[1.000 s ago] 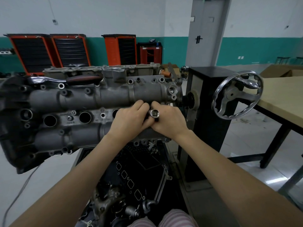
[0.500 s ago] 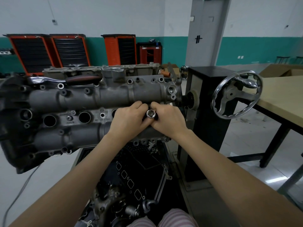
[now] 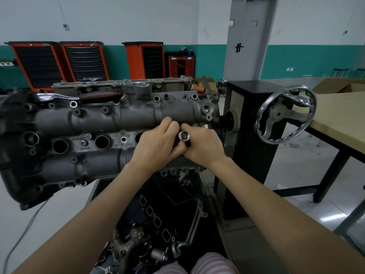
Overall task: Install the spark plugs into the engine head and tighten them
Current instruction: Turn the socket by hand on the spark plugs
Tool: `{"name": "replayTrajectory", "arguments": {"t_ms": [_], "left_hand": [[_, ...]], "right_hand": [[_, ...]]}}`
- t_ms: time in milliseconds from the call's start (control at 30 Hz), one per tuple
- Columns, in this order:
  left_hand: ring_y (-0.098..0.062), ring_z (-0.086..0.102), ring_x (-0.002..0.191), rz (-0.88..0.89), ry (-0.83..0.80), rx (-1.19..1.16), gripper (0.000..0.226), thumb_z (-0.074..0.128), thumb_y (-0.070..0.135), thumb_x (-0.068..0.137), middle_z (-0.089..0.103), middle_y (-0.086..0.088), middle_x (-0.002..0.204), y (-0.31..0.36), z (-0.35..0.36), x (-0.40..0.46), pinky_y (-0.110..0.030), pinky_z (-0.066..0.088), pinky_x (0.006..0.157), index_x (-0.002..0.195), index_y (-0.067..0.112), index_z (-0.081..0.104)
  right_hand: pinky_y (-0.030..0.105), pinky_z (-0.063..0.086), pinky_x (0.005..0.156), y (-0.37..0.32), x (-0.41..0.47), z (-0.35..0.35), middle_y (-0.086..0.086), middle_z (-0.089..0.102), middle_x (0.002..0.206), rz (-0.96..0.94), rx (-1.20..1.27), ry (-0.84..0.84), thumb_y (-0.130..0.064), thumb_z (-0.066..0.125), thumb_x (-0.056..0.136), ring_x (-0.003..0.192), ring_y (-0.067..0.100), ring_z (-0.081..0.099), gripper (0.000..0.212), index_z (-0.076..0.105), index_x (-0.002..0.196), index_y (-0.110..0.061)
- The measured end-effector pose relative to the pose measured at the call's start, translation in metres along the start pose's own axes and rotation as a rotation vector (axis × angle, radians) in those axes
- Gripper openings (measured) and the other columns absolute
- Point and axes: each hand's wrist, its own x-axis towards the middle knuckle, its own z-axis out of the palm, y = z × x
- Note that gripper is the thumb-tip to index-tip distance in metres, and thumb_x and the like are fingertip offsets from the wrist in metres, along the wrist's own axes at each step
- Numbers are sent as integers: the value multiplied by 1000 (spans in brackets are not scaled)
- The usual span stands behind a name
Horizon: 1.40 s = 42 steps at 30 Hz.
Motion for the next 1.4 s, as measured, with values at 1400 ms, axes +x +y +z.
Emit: {"name": "replayTrajectory", "arguments": {"t_ms": [1400], "left_hand": [[-23, 43, 39, -22, 46, 12, 29, 50, 29, 79, 48, -8, 61, -3, 2, -1, -22, 25, 37, 61, 6, 50]], "right_hand": [[33, 35, 41, 1, 0, 0, 9, 55, 55, 6, 53, 21, -11, 61, 75, 47, 30, 50, 11, 54, 69, -4]]}}
